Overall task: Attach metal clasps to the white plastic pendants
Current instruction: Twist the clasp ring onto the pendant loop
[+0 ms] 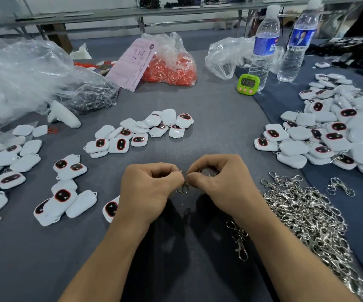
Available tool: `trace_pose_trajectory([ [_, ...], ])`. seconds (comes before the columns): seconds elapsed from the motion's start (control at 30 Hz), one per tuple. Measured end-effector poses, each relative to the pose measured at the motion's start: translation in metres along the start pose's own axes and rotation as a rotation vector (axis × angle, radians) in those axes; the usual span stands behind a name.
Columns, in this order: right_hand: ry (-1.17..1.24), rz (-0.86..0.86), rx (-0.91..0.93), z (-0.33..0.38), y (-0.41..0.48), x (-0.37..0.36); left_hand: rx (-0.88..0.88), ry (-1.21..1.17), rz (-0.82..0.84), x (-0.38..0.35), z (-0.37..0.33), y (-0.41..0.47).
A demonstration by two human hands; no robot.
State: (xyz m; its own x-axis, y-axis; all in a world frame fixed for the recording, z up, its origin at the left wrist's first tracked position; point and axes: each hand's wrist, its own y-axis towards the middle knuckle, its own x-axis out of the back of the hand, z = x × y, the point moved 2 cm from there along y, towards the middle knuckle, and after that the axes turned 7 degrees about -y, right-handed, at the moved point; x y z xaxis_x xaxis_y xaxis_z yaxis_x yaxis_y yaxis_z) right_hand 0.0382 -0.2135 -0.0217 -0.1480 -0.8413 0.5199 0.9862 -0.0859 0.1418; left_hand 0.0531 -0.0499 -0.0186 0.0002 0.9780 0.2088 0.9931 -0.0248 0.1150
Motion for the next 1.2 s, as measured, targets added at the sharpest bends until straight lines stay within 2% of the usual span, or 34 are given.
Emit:
trace_pose_trajectory([
  [0.07,-0.031,0.025,-0.075,-0.004,0.001,-0.003,-0.14,0.269,-0.15,0.006,0.0,0.001],
  [0.13,0.007,0.06,-0.093,-0.005,0.0,-0.005,-0.256,0.598,-0.224,0.009,-0.001,0.002],
  [0.2,0.03,0.104,-0.078,-0.005,-0.001,-0.005,-0.354,0.824,-0.212,0.006,0.002,0.002],
  [0.27,0.076,0.091,-0.096,-0.006,-0.002,-0.003,-0.432,0.905,-0.145,0.0,0.004,0.002],
  [0.4,0.08,-0.055,-0.204,-0.014,0.003,0.002,-0.455,0.831,-0.028,-0.008,0.007,0.004],
  [0.5,0.105,-0.029,-0.187,-0.019,0.006,0.003,-0.277,0.694,0.02,-0.005,0.01,0.008],
  [0.57,0.095,0.024,-0.173,-0.02,0.006,0.002,-0.22,0.636,0.072,-0.004,0.013,0.01],
  [0.63,0.064,0.06,-0.141,-0.018,0.008,0.001,-0.226,0.615,0.091,-0.004,0.012,0.01],
  [0.9,0.078,0.029,-0.074,-0.015,0.006,0.0,-0.31,0.625,0.205,-0.003,0.005,0.005],
  [1.2,0.046,0.047,-0.096,-0.019,0.009,-0.002,-0.356,0.666,0.178,-0.003,0.007,0.004],
])
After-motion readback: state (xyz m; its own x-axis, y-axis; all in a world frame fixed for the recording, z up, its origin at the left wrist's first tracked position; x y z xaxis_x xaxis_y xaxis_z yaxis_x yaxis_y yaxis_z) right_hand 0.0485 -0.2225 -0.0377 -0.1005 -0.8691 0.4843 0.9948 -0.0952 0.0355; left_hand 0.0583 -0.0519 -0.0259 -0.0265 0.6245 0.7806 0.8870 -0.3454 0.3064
